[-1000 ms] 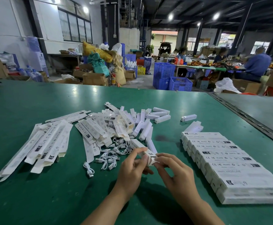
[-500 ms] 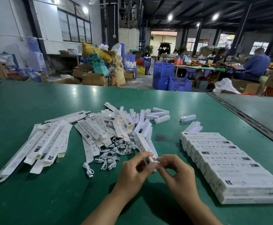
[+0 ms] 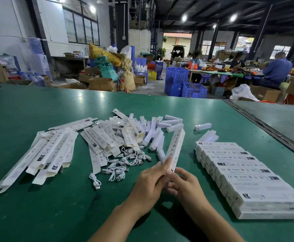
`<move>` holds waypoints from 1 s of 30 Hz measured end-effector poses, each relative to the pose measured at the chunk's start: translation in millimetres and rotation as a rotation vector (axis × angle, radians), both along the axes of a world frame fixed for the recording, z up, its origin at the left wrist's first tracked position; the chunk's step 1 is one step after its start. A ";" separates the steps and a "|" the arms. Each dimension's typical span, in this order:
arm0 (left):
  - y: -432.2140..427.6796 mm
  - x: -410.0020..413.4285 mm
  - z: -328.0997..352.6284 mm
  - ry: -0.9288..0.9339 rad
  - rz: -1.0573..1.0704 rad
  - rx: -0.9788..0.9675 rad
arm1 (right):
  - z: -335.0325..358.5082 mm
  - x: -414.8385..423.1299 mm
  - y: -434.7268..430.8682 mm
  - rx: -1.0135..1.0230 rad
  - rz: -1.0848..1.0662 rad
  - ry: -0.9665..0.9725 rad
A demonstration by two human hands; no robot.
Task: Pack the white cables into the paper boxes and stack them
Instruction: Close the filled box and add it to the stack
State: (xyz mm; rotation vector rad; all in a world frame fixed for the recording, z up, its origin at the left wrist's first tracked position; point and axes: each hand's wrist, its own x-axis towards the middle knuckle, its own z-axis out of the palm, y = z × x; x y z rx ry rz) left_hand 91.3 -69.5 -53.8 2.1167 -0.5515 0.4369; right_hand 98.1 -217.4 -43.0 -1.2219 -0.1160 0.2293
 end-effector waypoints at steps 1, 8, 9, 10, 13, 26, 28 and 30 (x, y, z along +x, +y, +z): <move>-0.3 0.4 -1.1 0.010 0.008 0.038 | -0.6 1.5 0.3 0.021 -0.019 0.019; -3.8 1.2 -9.7 0.070 0.221 0.277 | 11.0 31.3 -17.2 0.355 -0.316 0.216; -3.0 2.2 -11.2 0.087 0.271 0.269 | 10.7 35.8 -22.3 0.423 -0.339 0.243; -2.6 3.1 -12.2 0.103 0.310 0.258 | 10.4 39.4 -26.6 0.485 -0.345 0.264; -4.2 4.4 -13.5 0.131 0.350 0.278 | 9.2 47.7 -34.2 0.615 -0.299 0.305; -1.5 5.0 -13.0 0.073 0.414 0.214 | -1.8 51.8 -47.6 0.598 -0.228 0.220; -0.9 6.1 -15.9 0.079 0.396 0.204 | -4.4 42.2 -35.5 0.127 -0.223 0.021; -1.4 7.1 -18.0 0.102 0.369 0.194 | -11.8 34.3 -24.0 -0.506 -0.230 -0.327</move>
